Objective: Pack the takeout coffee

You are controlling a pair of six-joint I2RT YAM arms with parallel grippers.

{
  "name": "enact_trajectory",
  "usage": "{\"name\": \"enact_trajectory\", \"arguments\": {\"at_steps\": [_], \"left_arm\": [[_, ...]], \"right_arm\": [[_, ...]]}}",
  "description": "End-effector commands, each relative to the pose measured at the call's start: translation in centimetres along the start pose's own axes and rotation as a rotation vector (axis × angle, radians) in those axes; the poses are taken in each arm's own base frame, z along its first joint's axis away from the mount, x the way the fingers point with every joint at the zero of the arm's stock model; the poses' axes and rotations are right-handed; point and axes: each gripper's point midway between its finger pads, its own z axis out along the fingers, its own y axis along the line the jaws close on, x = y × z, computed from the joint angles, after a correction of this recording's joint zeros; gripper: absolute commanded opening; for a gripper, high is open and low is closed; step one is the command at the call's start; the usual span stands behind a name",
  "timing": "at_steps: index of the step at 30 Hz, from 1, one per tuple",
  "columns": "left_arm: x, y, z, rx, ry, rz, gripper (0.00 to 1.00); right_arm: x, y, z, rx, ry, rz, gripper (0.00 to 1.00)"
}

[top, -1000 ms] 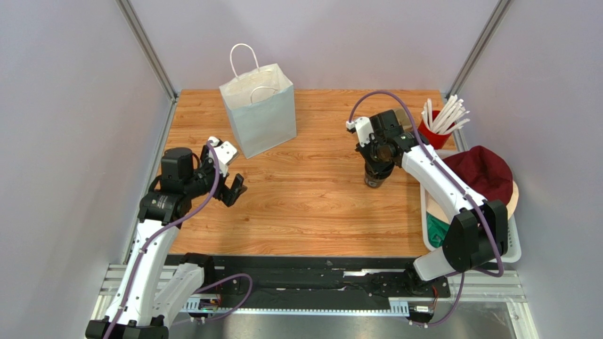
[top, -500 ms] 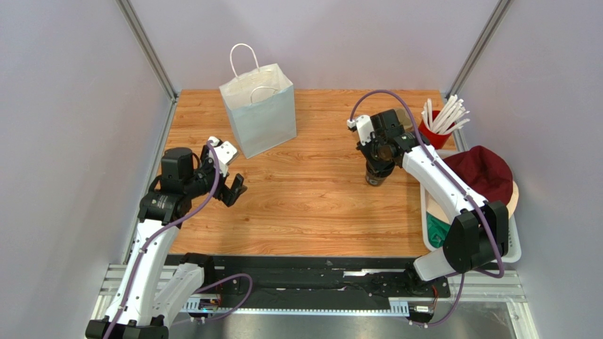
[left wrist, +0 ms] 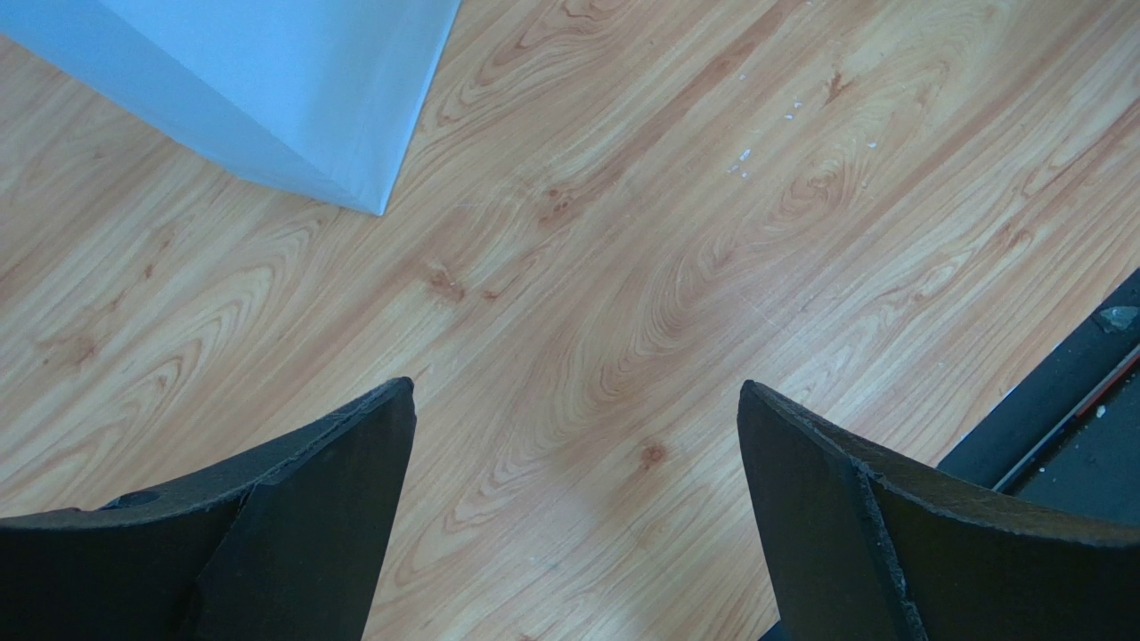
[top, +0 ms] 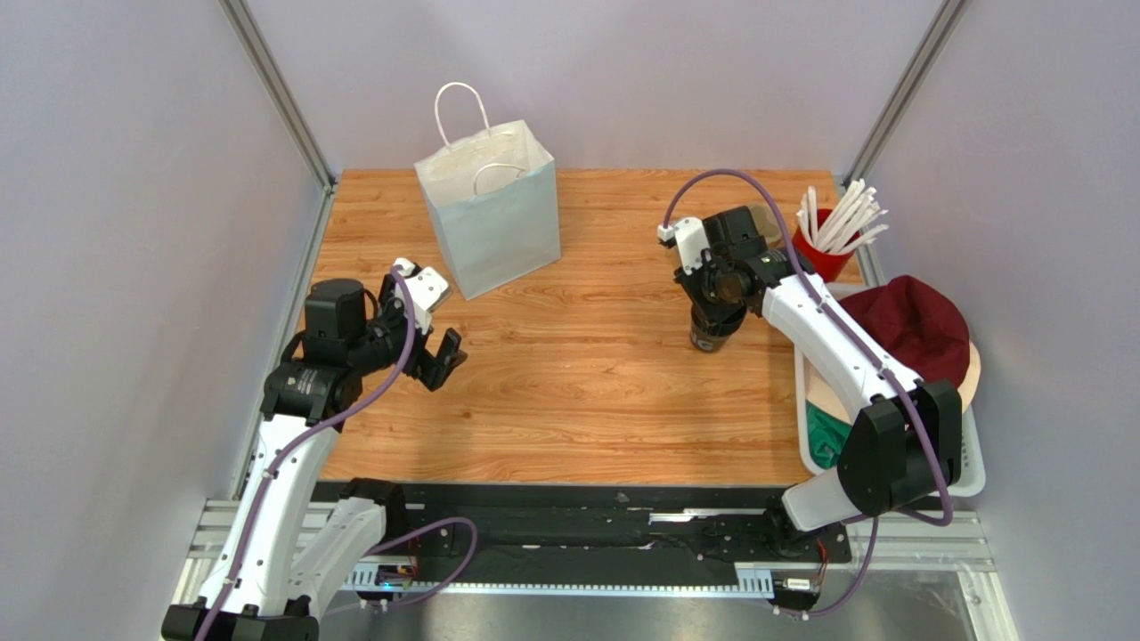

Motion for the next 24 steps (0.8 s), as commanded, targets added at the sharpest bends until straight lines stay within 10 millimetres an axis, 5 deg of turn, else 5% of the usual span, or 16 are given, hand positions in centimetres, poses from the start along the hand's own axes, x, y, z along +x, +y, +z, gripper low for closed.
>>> {"name": "enact_trajectory", "arguments": {"at_steps": [1, 24], "left_arm": [[-0.7, 0.1, 0.0, 0.004, -0.031, 0.02, 0.99], [-0.7, 0.0, 0.0, 0.008, -0.03, 0.02, 0.99]], "right_arm": [[-0.9, 0.1, -0.4, -0.019, -0.035, 0.018, 0.15], [-0.1, -0.4, 0.4, 0.004, 0.004, 0.012, 0.21]]}}
